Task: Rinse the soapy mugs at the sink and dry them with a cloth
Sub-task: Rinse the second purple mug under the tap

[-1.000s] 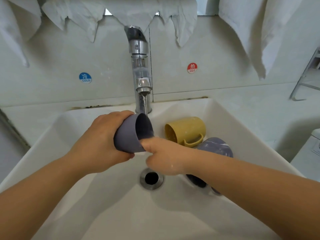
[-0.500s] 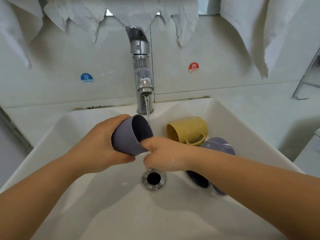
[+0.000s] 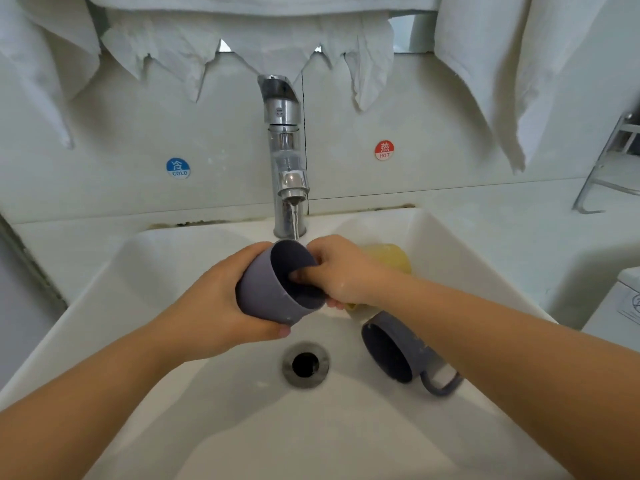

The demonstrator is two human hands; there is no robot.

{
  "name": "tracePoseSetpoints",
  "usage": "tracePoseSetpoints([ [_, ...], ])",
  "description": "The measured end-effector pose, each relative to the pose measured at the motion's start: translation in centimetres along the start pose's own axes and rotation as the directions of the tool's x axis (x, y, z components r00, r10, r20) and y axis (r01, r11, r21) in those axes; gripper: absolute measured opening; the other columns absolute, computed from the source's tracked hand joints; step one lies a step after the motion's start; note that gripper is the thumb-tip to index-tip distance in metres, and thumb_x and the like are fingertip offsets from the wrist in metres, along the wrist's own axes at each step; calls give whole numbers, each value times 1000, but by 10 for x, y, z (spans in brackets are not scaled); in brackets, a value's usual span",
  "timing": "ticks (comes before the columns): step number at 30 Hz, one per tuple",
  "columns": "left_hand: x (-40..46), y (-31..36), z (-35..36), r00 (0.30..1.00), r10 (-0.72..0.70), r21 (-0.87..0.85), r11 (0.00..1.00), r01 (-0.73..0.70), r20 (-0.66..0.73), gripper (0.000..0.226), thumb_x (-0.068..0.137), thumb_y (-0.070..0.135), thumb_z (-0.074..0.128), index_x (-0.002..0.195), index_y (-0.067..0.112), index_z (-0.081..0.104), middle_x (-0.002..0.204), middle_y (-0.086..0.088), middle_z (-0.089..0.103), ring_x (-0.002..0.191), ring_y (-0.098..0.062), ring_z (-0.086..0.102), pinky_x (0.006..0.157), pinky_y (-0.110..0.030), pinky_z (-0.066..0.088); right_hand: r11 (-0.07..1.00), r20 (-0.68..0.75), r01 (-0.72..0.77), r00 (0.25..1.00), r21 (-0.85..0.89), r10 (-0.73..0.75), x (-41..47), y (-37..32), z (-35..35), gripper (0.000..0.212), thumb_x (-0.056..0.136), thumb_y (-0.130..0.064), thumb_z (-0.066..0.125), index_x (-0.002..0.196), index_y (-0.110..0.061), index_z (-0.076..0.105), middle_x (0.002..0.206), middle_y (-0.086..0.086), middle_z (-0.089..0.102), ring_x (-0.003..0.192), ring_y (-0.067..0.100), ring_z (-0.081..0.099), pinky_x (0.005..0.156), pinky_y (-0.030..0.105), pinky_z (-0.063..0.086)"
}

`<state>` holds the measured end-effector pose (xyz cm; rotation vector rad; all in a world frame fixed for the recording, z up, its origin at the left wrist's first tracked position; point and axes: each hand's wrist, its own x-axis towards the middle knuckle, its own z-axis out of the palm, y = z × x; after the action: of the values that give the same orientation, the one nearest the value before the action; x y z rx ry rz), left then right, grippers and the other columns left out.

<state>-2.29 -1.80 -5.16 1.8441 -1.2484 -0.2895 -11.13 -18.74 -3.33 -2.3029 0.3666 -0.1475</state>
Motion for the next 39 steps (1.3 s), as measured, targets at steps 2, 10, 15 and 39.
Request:
tracePoseSetpoints([
  [2,1,-2,3,1000,11,-36,999,-10,28,82,56,7,91,121,41,55,115,17,65,107,-7,63,82,-31,57,933,-41,43,997,-358,-62,4,-5,-2,35,97,-42,50,77,-14,55,64,0,55,55,15,50,51,27,40],
  [10,6,-18,-4,996,2,48,999,3,-92,90,48,32,92,126,46,50,126,16,55,119,-13,53,90,-39,53,985,-15,112,993,-130,-115,5,-3,-2,19,87,-16,64,102,-6,59,93,6,62,85,24,58,73,32,48],
  [15,6,-15,-2,993,26,190,982,-3,-118,91,46,42,87,127,49,45,123,23,51,116,-3,48,94,-40,50,991,-142,103,983,-85,-114,5,1,4,20,91,-25,62,74,-15,57,73,1,58,68,16,54,64,32,43],
  [39,1,-4,-1,990,-71,119,989,85,-121,78,58,15,92,111,52,47,102,29,62,97,16,55,68,-7,48,952,-82,62,996,300,-39,10,2,9,22,100,-16,49,86,-11,66,71,9,65,60,21,63,55,27,57],
])
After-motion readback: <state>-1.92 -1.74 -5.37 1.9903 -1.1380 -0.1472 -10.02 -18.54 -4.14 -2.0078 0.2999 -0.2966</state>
